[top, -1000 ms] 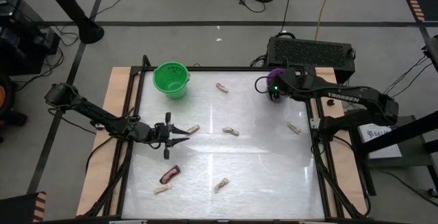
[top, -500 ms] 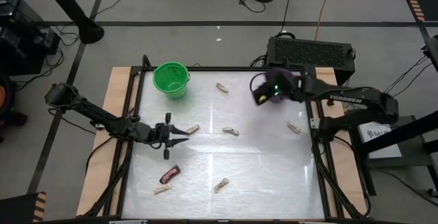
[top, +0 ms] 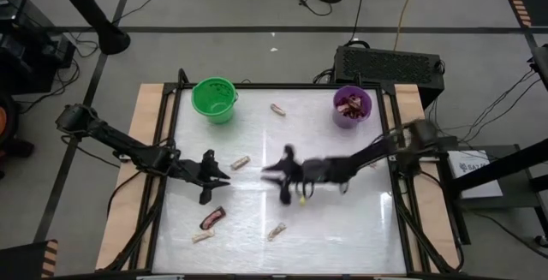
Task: Sort candy by brand, put in halloween buckets
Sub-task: Put the brown chocolate bar into the purple bucket, then put the white chocolate bar into the green bucket
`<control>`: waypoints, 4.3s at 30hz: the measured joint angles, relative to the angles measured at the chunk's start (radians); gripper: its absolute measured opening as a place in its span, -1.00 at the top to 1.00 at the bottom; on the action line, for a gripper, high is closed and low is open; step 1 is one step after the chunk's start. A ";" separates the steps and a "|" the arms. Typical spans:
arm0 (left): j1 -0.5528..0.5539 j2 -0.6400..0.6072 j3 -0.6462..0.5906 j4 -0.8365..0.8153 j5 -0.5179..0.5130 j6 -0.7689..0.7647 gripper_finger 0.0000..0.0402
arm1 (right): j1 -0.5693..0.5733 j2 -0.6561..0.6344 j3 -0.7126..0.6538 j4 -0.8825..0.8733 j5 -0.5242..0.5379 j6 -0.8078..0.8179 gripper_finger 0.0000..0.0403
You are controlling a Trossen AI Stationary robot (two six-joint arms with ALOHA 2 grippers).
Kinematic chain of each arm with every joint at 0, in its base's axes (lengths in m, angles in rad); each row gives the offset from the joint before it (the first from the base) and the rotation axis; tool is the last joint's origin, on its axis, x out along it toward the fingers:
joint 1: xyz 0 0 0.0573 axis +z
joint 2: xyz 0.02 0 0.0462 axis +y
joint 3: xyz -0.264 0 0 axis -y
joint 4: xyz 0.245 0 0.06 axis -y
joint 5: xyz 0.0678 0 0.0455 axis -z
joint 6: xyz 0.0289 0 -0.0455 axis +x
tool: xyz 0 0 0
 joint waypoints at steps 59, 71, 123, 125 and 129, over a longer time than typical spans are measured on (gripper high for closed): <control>0.003 0.000 0.027 -0.029 -0.088 0.038 0.51 | 0.078 0.532 1.091 -1.182 -0.057 -0.238 0.98; 0.003 0.000 0.027 -0.021 -0.089 0.043 0.51 | 0.044 0.272 1.090 -1.880 0.327 -0.071 0.99; 0.009 0.000 0.027 0.045 -0.144 0.098 0.51 | -0.668 -0.361 0.498 -2.012 0.212 0.362 0.11; 0.009 0.000 0.027 0.044 -0.144 0.098 0.51 | -0.640 -0.368 0.508 -1.978 0.108 0.362 0.10; 0.009 0.000 0.027 0.036 -0.142 0.087 0.51 | -0.508 -0.370 0.488 -1.869 -0.012 0.282 0.11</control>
